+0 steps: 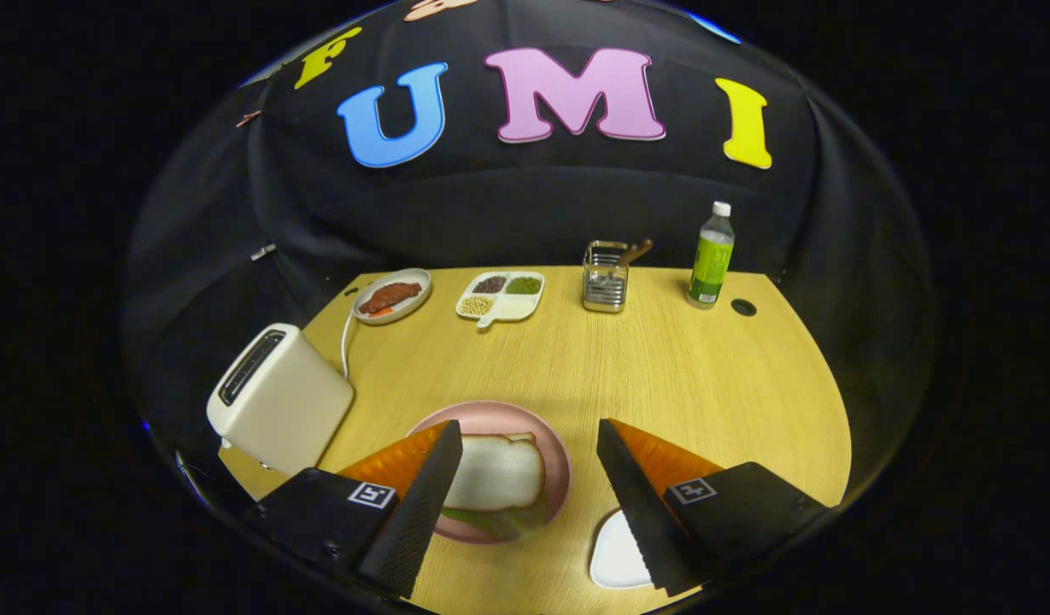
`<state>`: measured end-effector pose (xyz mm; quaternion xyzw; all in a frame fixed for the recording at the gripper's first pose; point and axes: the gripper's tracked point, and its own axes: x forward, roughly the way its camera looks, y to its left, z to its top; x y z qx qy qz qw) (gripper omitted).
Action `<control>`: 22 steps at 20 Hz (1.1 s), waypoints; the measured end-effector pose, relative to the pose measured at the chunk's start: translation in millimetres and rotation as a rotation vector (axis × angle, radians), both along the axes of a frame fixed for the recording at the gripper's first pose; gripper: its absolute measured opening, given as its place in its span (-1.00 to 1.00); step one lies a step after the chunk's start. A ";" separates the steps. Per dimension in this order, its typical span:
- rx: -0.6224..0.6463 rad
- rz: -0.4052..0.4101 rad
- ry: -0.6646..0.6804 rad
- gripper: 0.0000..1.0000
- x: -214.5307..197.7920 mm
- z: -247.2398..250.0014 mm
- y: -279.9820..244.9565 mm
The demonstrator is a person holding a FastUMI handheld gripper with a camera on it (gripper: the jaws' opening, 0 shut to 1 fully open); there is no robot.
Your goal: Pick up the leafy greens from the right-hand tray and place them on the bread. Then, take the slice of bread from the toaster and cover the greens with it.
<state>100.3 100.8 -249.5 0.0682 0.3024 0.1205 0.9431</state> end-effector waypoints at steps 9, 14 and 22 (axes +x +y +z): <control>0.034 0.039 -0.218 0.98 -62.0 129.4 -50.0; 0.049 0.054 -0.253 0.98 -91.4 153.7 -71.8; 0.042 0.072 -0.267 0.98 -107.0 148.2 -89.2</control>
